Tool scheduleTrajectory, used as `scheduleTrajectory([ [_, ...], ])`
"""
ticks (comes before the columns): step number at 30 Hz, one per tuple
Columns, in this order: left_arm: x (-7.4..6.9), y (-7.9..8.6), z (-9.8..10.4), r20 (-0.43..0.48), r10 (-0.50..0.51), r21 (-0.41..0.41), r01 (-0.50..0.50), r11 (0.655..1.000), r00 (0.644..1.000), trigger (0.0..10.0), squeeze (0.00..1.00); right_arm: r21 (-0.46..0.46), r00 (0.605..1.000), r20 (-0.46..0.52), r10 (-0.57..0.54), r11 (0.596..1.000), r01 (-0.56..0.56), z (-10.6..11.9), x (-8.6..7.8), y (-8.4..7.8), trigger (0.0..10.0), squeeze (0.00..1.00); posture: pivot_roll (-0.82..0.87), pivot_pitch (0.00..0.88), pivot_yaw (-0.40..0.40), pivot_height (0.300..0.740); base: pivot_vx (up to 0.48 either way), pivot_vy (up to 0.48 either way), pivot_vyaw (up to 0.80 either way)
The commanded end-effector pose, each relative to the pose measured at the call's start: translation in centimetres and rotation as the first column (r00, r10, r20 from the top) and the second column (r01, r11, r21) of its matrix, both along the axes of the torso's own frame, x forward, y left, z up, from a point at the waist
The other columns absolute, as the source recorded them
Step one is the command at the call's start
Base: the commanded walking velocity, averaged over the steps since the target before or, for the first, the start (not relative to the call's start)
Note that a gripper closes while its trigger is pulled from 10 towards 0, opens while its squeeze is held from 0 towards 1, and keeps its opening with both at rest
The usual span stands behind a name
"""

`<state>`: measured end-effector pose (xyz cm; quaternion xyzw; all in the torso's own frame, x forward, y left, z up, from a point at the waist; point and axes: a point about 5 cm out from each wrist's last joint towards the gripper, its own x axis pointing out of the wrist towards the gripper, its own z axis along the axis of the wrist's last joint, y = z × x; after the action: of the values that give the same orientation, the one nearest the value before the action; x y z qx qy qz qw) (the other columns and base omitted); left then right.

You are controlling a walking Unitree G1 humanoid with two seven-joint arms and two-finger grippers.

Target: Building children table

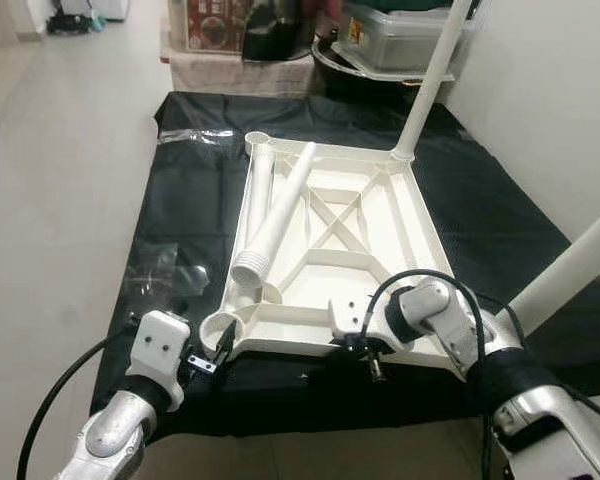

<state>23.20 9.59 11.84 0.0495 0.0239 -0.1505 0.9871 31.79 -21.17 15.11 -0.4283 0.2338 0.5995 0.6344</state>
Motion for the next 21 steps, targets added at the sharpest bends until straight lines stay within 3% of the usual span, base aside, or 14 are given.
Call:
scheduleTrajectory([
  [1, -0.2, 0.0, -0.6, -0.028, -0.004, 0.013, 0.004, 1.0, 1.0, 10.0, 0.0, -0.089, 0.997, 0.028, 0.071, 0.994, -0.068, -0.3, 0.0, -0.2, 0.0, 0.0, 0.06, 0.092, -0.103, 0.74, 0.0, 0.0, 0.0],
  [10, -0.3, 0.0, -0.6, -0.029, -0.006, 0.015, 0.006, 1.0, 1.0, 10.0, 0.0, -0.153, 0.994, 0.086, 0.074, 0.986, -0.06, -0.3, 0.7, -1.4, 0.0, 0.0, 0.06, 0.085, -0.102, 0.74, 0.0, 0.0, 0.0],
  [11, -0.3, 0.0, -0.6, -0.03, -0.006, 0.015, 0.007, 1.0, 1.0, 10.0, 0.0, -0.156, 0.992, 0.106, 0.066, 0.987, -0.049, -0.3, 0.9, -1.4, 9.8, 0.0, 0.06, 0.084, -0.101, 0.74, 0.0, 0.0, 0.0],
  [19, -0.2, -0.1, -0.6, -0.03, -0.009, 0.016, 0.009, 1.0, 0.999, 10.0, 0.0, -0.103, 0.988, 0.14, 0.063, 0.994, -0.048, -0.1, 1.4, -0.6, 10.0, 0.0, 0.06, 0.09, -0.1, 0.74, 0.0, 0.0, 0.0],
  [20, -0.2, -0.1, -0.6, -0.03, -0.009, 0.016, 0.009, 1.0, 1.0, 10.0, 0.0, -0.086, 0.987, 0.143, 0.073, 0.994, -0.061, 0.2, 1.5, -0.4, 10.0, 1.0, 0.06, 0.092, -0.102, 0.74, 0.0, 0.0, 0.0],
  [21, -0.2, -0.1, -0.6, -0.03, -0.009, 0.016, 0.009, 1.0, 1.0, 10.0, 0.0, -0.086, 0.987, 0.143, 0.073, 0.994, -0.061, 0.2, 1.5, -0.4, 10.0, 1.0, 0.06, 0.092, -0.102, 0.74, 0.0, 0.0, 0.0],
])
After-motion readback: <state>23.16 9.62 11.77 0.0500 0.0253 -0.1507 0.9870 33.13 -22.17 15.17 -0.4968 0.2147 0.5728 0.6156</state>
